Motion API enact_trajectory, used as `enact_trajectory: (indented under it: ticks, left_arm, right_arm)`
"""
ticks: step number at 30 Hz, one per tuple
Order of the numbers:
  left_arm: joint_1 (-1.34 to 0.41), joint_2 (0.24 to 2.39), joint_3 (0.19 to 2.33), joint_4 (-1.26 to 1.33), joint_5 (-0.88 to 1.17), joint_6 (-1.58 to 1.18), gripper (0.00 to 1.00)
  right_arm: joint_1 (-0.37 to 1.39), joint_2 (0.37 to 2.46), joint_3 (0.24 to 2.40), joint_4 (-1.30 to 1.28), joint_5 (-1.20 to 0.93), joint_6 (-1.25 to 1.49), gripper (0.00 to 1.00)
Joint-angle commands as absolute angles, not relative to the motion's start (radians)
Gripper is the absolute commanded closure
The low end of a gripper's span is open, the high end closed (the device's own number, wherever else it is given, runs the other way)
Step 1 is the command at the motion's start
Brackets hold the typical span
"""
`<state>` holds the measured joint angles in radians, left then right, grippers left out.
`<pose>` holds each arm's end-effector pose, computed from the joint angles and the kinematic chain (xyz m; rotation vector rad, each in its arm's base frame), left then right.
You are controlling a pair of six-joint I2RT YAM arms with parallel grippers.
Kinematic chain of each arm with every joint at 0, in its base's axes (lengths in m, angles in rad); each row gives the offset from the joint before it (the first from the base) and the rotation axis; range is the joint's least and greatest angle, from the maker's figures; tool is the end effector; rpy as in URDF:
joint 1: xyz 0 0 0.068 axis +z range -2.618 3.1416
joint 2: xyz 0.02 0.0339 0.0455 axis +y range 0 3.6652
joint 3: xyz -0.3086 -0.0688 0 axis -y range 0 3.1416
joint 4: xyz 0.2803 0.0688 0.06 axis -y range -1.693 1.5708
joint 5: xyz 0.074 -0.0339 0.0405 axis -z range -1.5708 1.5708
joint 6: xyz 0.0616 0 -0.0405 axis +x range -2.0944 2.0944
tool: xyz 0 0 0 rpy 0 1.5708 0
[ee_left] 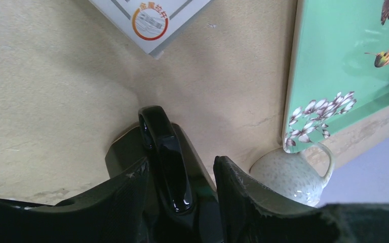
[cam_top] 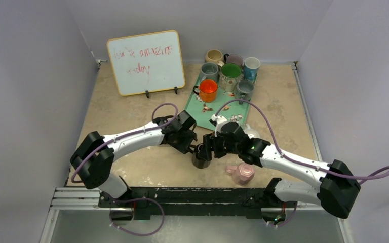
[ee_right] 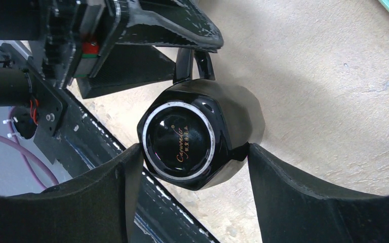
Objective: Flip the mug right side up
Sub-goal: Turn over the cup at the center of the board.
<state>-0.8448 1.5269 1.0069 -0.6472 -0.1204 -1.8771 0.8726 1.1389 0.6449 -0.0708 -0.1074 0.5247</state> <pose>0.2263 -0.2438 0.2103 -1.4583 2.4976 -0.5424 0.1751 0.2190 0.2413 -0.4608 2.2329 0.9003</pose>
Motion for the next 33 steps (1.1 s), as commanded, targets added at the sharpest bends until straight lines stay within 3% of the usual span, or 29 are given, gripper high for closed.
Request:
enact_trajectory:
  ticks: [1, 5, 7, 13, 16, 28, 33]
  left_arm:
    - [-0.848, 1.566, 1.071, -0.667, -0.080, -1.896, 0.52]
    - [-0.849, 1.592, 1.085, -0.667, -0.059, -1.891, 0.56]
    - [-0.849, 1.590, 1.091, -0.682, -0.067, -1.890, 0.62]
    - [-0.850, 1.554, 1.074, -0.668, -0.086, -1.867, 0.99]
    - [-0.850, 1.523, 1.051, -0.630, -0.105, -1.835, 1.00]
    - [-0.857, 1.365, 0.866, -0.273, -0.168, -1.557, 1.00]
    - [-0.860, 1.297, 0.811, -0.113, -0.205, -1.325, 1.00]
  right_arm:
    - [0.883, 1.146, 0.621, -0.084, -0.098, 0.544, 0.27]
    - [0.885, 1.150, 0.626, -0.080, -0.105, 0.541, 0.27]
    - [0.885, 1.151, 0.625, -0.078, -0.110, 0.535, 0.26]
    - [0.885, 1.141, 0.636, -0.080, -0.141, 0.509, 0.20]
    - [0.885, 1.124, 0.657, -0.100, -0.145, 0.508, 0.15]
    - [0.884, 0.920, 0.752, -0.189, 0.048, 0.627, 0.10]
    - [0.882, 0.891, 0.815, -0.280, 0.193, 0.691, 0.01]
